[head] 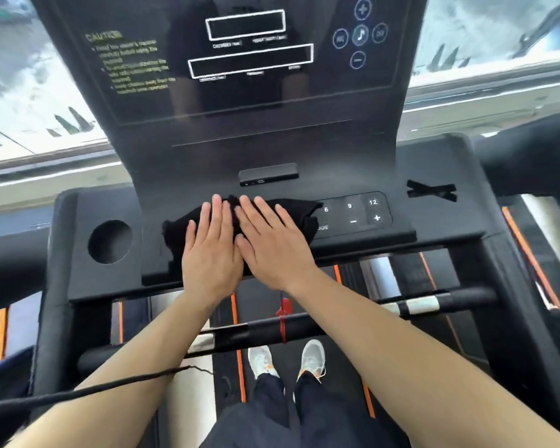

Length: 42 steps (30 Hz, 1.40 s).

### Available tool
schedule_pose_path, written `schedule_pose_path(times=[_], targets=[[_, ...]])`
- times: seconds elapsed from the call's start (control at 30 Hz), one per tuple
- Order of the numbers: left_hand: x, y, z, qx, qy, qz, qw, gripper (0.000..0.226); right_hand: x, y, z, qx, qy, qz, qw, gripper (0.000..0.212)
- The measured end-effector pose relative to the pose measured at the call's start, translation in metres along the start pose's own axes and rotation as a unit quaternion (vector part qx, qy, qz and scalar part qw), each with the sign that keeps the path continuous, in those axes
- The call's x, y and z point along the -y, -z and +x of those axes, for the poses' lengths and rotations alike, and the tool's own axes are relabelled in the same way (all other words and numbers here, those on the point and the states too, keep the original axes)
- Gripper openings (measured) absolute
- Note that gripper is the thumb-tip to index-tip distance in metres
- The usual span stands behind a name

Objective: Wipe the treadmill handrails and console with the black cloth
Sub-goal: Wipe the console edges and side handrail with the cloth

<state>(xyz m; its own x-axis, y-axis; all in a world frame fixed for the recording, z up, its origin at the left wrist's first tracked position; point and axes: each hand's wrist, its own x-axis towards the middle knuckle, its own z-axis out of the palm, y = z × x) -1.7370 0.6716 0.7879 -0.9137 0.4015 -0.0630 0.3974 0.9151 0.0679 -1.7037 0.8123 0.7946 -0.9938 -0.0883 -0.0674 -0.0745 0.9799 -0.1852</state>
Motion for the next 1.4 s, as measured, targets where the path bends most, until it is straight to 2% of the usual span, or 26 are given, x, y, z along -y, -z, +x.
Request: schedule_pose_path(times=[0.23,0.47,0.6,0.73,0.93,1.03,1.23,1.4], targets=[[-0.114,-0.005,0.034,0.0,-0.038,-0.007,0.999,0.067,-0.126,0.018,-0.03,-0.007,-0.024,-0.03,0.999,0.063],[-0.196,-0.009,0.054,0.019,-0.165,0.006,0.986,0.063,-0.182,0.022,-0.074,-0.022,-0.135,-0.023,0.99,0.066],[-0.181,0.002,0.083,0.0,-0.24,0.083,0.967,0.064,-0.192,0.029,-0.058,-0.034,-0.114,-0.033,0.992,0.07],[-0.15,0.026,0.12,-0.06,-0.261,0.187,0.945,0.064,-0.194,0.039,-0.016,-0.038,-0.077,-0.056,0.995,0.078],[-0.047,0.044,0.12,-0.052,-0.311,0.212,0.925,0.06,-0.162,0.041,0.025,-0.026,0.071,-0.106,0.991,0.079],[0.009,0.041,0.102,-0.038,-0.29,0.216,0.932,0.06,-0.123,0.042,0.044,-0.02,0.139,-0.1,0.985,0.079],[0.105,0.033,0.029,-0.004,-0.166,0.183,0.969,0.055,-0.015,0.029,0.098,0.022,0.284,-0.107,0.953,0.083],[0.138,0.033,-0.012,0.032,-0.026,0.13,0.991,0.058,0.056,0.015,0.122,0.062,0.322,-0.111,0.938,0.085]])
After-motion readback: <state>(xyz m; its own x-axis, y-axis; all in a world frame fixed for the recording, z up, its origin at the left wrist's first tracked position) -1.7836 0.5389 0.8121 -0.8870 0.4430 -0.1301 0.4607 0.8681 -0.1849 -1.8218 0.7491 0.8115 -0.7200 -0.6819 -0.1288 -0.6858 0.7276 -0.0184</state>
